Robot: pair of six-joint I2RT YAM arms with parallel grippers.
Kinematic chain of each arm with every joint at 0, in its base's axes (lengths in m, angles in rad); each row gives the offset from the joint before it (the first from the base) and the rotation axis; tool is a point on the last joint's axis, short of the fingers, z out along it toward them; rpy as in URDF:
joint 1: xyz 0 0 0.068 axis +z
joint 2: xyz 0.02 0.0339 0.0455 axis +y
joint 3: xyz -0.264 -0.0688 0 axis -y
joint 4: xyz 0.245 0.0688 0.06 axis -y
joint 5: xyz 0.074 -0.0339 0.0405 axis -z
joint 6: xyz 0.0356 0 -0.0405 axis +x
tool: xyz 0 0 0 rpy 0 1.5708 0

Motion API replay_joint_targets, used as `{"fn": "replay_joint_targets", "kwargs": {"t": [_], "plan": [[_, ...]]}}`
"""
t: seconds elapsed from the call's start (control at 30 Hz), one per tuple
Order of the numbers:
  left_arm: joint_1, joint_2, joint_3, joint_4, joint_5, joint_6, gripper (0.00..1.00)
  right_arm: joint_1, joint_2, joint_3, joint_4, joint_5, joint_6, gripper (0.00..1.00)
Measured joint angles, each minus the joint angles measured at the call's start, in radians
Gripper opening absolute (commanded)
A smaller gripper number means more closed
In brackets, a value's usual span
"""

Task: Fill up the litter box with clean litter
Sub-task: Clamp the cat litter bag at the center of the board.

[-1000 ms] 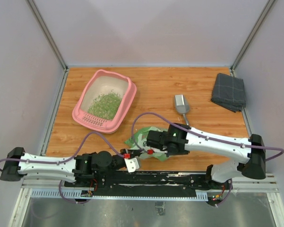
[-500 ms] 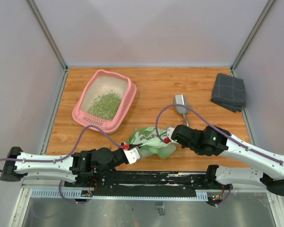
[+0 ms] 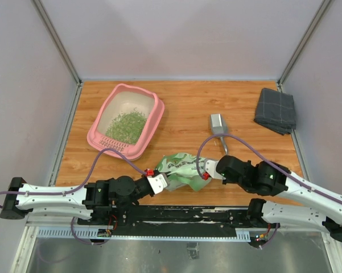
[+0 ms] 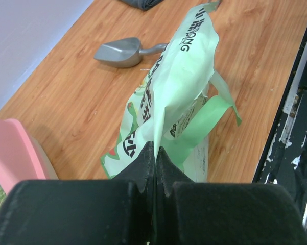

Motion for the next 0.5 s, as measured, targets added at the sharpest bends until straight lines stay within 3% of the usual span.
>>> {"fn": "replay_joint_targets", "kwargs": {"t": [0.5], "plan": [[0.013, 0.002, 0.002, 0.001, 0.005, -0.016, 0.0, 0.0, -0.035, -0.09, 0.035, 0.043, -0.048, 0.01]]}}
